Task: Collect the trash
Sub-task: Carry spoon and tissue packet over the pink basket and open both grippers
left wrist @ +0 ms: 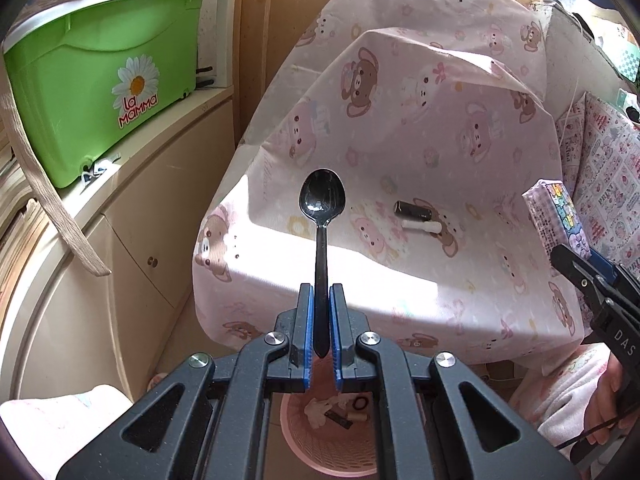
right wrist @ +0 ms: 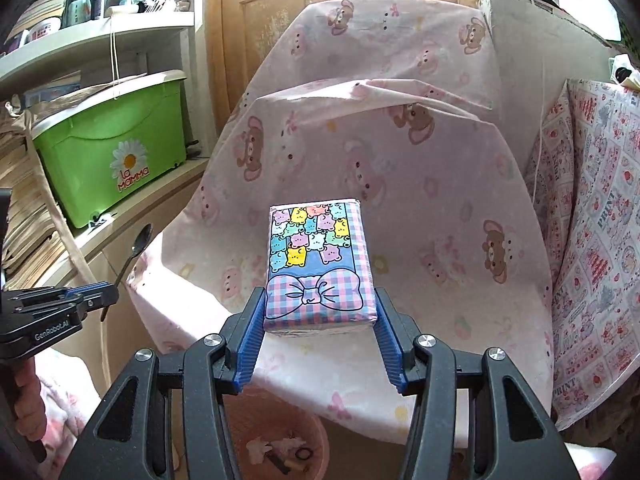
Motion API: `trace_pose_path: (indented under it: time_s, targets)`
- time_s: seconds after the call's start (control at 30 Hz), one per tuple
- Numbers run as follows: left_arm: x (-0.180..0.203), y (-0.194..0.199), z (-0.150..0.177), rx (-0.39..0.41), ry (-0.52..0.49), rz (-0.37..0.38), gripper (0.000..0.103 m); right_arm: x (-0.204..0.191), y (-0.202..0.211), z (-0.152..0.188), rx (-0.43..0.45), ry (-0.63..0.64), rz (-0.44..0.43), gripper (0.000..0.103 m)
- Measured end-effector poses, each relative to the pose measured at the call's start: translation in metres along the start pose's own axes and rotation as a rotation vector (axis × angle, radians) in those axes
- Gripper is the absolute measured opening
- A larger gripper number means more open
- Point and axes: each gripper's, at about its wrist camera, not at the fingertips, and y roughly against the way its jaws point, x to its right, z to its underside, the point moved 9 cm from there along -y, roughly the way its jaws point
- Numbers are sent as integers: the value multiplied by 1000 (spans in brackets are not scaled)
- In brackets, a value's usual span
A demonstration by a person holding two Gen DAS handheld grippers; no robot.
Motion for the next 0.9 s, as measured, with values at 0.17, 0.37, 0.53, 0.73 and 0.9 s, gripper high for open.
trace_pose_path:
  time_s: [0.17,0.37,0.53,0.73,0.9]
  targets:
    - [-7,-8,14,-68,60,29,7,-22,-1,13,-18,73,-30,54]
    - [-6,-23,29,-134,25,-11,7,-43,-15,36,-110,74,-122,54]
    - [-8,-42,46,-226,31,-8,7,-62,-24,57,-198,105,-193,54]
    - [-14,-66,71,-360,87,22,7,-73,-41,85,-322,137,-213,54]
    - [-11,-85,88,-426,71,1,7,-72,-62,110,-419,140,-193,54]
